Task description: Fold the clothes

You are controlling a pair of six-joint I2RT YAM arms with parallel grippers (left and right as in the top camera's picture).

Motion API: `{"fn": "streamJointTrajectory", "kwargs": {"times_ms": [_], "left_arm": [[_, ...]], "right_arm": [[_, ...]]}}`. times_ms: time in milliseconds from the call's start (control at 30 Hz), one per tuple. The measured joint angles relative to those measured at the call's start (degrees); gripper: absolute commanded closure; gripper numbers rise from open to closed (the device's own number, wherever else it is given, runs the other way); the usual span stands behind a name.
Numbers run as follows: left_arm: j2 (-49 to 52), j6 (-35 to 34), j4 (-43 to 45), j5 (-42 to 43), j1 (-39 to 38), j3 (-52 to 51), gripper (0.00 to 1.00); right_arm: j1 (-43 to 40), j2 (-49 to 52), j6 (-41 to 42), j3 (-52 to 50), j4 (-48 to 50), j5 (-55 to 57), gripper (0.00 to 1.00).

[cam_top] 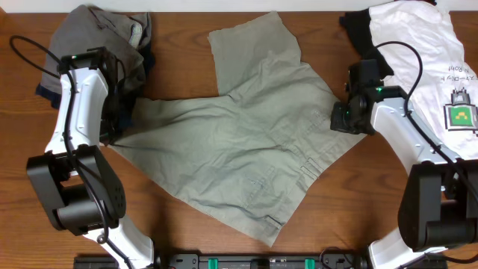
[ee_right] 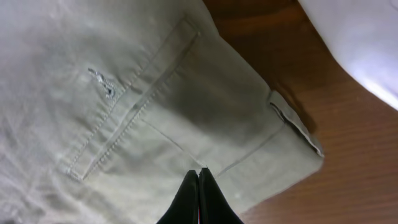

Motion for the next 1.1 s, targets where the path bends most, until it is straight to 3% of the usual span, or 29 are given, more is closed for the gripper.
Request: {"fn": "streamJointTrajectory", "kwargs": {"times_ms": [33, 100, 133, 233, 733, 1100], "left_arm": [[-0.04, 0.15, 0.83, 0.68, -0.20, 0.00, 0.90], [-0.11, 0.90, 1.92, 1.64, -0.55, 0.00, 0.62], [-0.13, 1.27, 2.38, 2.10, -0.66, 0.00, 0.53], [-0.17, 1.73, 3.15, 2.91, -1.03, 0.00, 0.41], [-0.17, 3.30, 6.60, 5.01, -1.07, 0.11, 0.11], [-0.17, 3.37, 12.59, 5.01, -4.04, 0.76, 0.08]], "right_arm": [[0.00, 0.00, 0.00, -0.50, 1.11, -0.02, 0.99], [0.00, 0.00, 0.00, -1.86, 3.85, -0.26, 0.99], [0.00, 0.00, 0.02, -2.82, 5.31, -0.50, 0.99], [0.00, 0.00, 0.24, -5.18, 7.87, -0.96, 0.99], [-1.29, 6.62, 2.58, -6.23, 19.39, -2.34, 0.99], [-6.27, 15.63, 3.67, -2.29, 40.85, -4.74, 0.99]]}}
